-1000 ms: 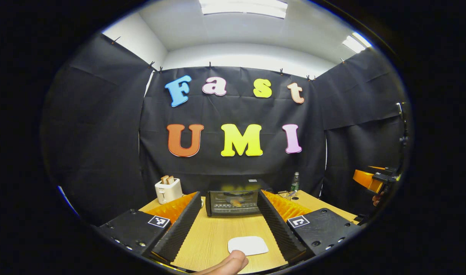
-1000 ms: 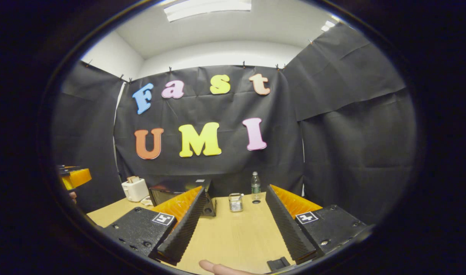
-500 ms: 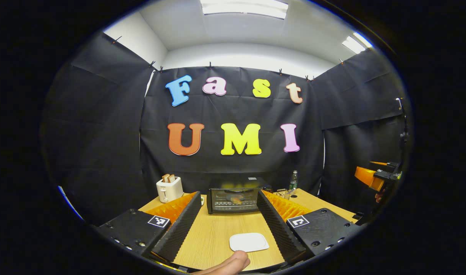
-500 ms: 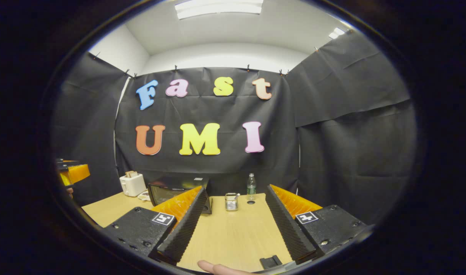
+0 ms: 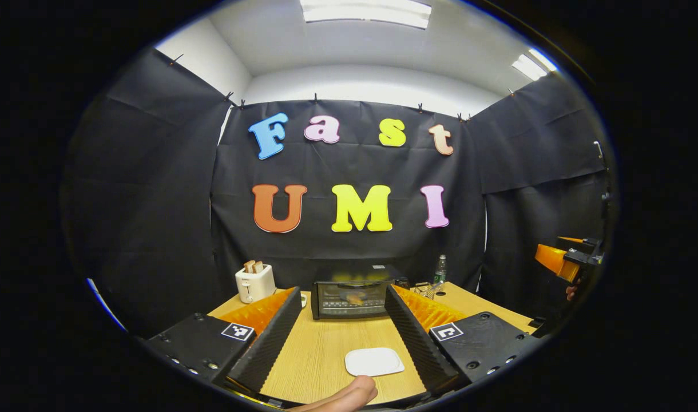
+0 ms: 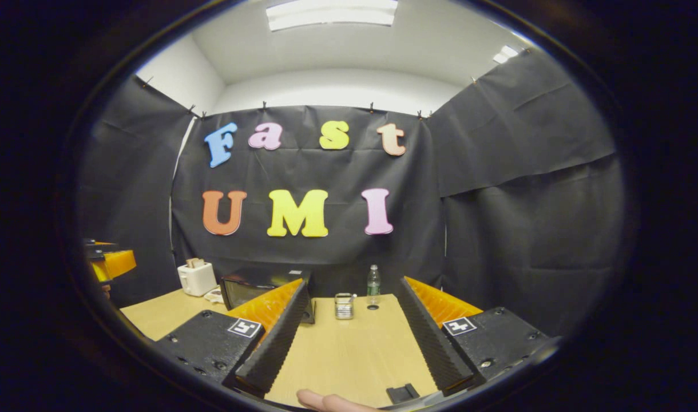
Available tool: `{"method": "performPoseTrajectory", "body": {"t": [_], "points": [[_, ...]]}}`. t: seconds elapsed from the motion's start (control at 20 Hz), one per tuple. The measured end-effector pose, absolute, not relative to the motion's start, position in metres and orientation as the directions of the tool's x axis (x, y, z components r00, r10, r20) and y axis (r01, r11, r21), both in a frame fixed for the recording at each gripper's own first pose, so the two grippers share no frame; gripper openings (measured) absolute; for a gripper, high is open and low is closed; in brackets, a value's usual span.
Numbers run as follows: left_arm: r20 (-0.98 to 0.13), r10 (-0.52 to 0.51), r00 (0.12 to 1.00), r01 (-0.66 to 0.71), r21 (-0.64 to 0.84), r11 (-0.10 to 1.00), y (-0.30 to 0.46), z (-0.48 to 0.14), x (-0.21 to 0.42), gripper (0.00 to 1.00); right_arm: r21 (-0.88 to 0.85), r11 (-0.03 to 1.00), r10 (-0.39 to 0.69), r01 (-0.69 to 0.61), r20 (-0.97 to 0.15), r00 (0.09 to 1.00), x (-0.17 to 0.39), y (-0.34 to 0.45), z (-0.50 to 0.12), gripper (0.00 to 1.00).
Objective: Open the electric oven with the left hand, put the food in, and close the electric oven.
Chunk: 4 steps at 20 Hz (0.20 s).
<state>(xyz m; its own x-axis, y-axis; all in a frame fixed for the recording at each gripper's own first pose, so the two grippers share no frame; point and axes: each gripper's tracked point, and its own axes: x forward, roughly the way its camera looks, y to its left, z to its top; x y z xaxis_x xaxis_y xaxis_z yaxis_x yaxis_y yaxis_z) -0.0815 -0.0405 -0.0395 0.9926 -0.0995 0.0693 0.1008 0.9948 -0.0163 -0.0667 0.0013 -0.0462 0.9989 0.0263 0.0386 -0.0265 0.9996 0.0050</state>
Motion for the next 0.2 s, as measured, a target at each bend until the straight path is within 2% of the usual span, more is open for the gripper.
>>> {"method": "performPoseTrajectory", "body": {"t": [0.2], "points": [[0.071,-0.107,0.992,0.108,-0.017,0.994,-0.0434,-0.0397,-0.0853,0.96,0.025,0.999,0.021,-0.022,0.035,0.999,-0.0668,-0.0014,-0.0497,1.0]]}}
